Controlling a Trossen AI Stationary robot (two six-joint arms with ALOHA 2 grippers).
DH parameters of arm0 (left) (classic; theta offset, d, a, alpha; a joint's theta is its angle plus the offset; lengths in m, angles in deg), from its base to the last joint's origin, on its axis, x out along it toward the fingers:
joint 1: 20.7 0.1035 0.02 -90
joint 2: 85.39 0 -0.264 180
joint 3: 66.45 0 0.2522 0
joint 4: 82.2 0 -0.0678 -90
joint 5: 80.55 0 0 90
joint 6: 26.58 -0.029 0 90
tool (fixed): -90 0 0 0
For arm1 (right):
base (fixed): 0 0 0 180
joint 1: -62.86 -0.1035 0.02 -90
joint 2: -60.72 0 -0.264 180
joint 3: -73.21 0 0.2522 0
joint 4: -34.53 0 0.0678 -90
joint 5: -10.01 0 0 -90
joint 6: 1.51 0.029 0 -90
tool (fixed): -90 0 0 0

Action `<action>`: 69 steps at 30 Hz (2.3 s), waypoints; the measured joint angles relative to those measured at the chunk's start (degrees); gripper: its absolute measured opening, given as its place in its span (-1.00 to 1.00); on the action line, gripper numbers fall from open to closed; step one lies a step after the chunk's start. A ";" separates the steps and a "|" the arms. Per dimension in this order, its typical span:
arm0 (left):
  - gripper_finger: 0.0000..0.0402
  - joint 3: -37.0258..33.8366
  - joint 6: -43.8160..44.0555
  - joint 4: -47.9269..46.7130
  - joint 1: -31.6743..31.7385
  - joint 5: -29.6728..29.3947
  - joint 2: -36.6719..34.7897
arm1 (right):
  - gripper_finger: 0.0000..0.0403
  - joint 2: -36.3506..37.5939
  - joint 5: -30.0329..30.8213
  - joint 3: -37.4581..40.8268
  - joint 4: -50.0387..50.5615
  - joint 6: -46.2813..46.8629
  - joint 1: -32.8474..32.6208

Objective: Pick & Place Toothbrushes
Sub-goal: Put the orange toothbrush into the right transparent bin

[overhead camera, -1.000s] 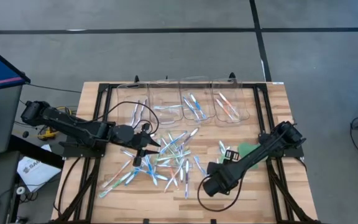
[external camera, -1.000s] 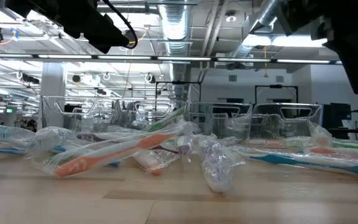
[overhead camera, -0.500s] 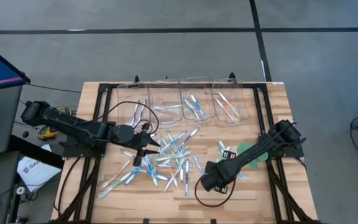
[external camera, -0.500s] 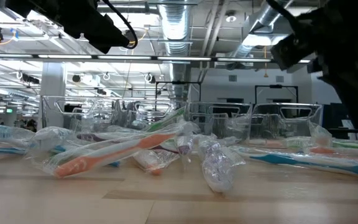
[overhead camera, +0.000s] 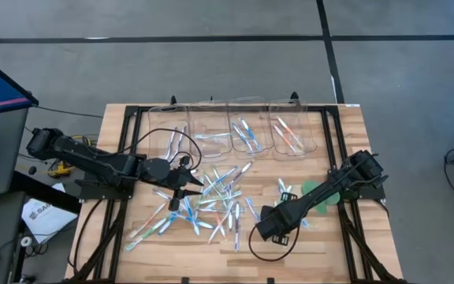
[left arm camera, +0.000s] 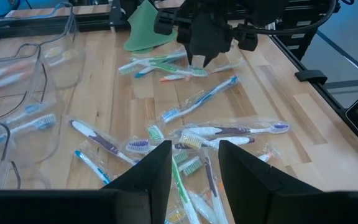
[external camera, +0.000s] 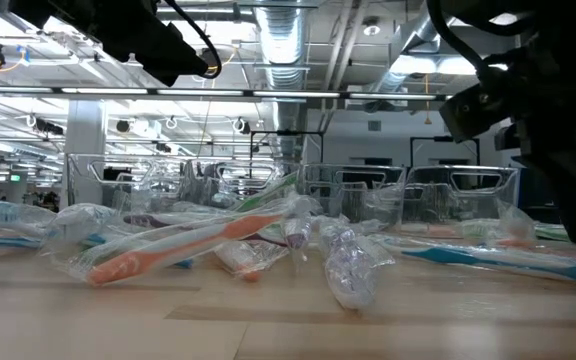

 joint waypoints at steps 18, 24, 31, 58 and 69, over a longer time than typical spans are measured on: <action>-0.37 0.02 0.07 -0.02 0.00 0.01 0.00 | -0.36 -0.62 0.14 0.44 0.14 -2.70 3.29; -0.37 0.00 0.07 0.00 0.00 0.03 0.00 | -0.36 -0.80 1.24 0.35 0.98 -5.44 3.48; -0.37 0.01 0.07 0.00 -0.01 0.02 0.00 | -0.53 -0.89 1.43 0.33 0.98 -5.64 3.50; -0.37 0.02 0.07 0.00 0.00 0.02 0.00 | -0.92 -0.81 2.16 -14.89 15.25 -8.30 3.14; -0.37 0.02 0.07 0.00 0.00 0.02 0.00 | -0.92 -0.76 21.08 -25.33 19.02 -16.08 1.00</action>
